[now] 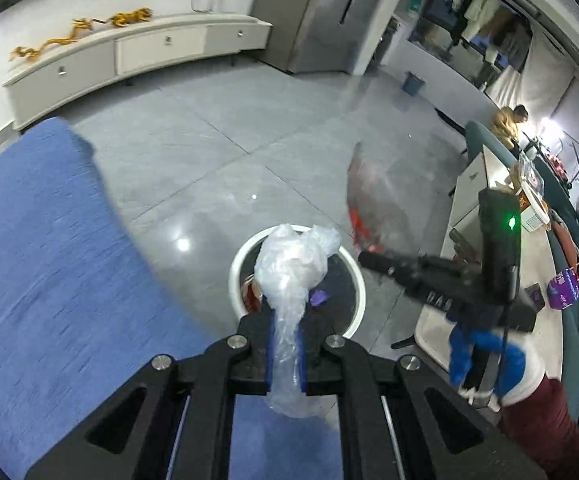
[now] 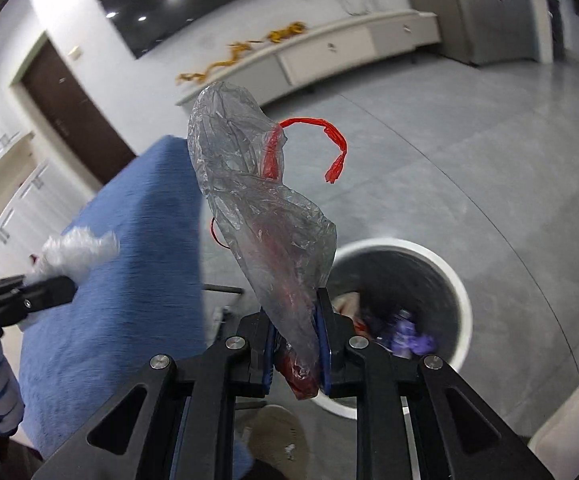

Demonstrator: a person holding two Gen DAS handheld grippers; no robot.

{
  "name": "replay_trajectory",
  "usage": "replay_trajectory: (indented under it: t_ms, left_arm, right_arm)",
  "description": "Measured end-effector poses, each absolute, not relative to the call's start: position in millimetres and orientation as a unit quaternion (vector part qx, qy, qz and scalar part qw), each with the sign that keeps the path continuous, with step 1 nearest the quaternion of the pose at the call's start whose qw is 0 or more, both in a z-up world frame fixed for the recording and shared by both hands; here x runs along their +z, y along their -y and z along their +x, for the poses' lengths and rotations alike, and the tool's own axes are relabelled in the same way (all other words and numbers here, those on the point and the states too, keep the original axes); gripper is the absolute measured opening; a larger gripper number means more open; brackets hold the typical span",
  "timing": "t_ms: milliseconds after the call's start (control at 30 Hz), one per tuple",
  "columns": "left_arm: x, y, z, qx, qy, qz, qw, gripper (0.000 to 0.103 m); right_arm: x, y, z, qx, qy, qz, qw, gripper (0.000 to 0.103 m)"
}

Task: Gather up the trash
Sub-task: 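Carry the white bag and clear bag over the bin and release both, then move both open grippers back to the last red wrappers on the rug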

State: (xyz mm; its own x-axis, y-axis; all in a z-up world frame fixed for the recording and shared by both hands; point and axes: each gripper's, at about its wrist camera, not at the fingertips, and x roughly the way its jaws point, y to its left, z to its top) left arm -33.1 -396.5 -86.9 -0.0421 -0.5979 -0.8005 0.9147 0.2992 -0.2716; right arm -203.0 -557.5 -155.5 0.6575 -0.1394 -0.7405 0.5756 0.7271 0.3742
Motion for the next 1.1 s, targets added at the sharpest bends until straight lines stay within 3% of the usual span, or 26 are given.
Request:
replay_trajectory:
  t_ms: [133,233,300,367,533,733,1100]
  left_arm:
    - [-106.6,443.9,-35.1,-0.568,-0.461,0.183,0.657,0.011]
    - [-122.0,473.6,-33.0,-0.571,-0.479,0.178,0.643,0.014]
    - [-132.7,490.2,-32.8,-0.571,-0.49,0.177,0.635,0.021]
    - [-140.5,501.7,-33.6,-0.568,-0.499,0.172,0.631,0.04]
    - [-142.3,502.6,-39.2,-0.566,-0.493,0.171,0.638,0.042]
    - [-112.5,467.3,-44.9,-0.56,-0.434,0.172,0.685,0.042]
    - [-48.8,350.5,-41.3,-0.53,-0.34,0.178,0.756,0.043]
  right_arm:
    - [-174.9,578.7,-199.0,-0.227,-0.364,0.322,0.844,0.022]
    - [-189.0,589.7,-190.5,-0.243,-0.369,0.333,0.833,0.046]
    - [-199.9,602.0,-204.3,-0.251,-0.369,0.338,0.829,0.053]
    - [-208.4,607.6,-205.1,-0.257,-0.37,0.345,0.823,0.056]
    - [-215.1,608.5,-216.1,-0.27,-0.377,0.347,0.815,0.057]
    - [-202.8,603.3,-228.9,-0.277,-0.365,0.342,0.82,0.057]
    - [-121.5,541.7,-232.4,-0.255,-0.323,0.288,0.865,0.059]
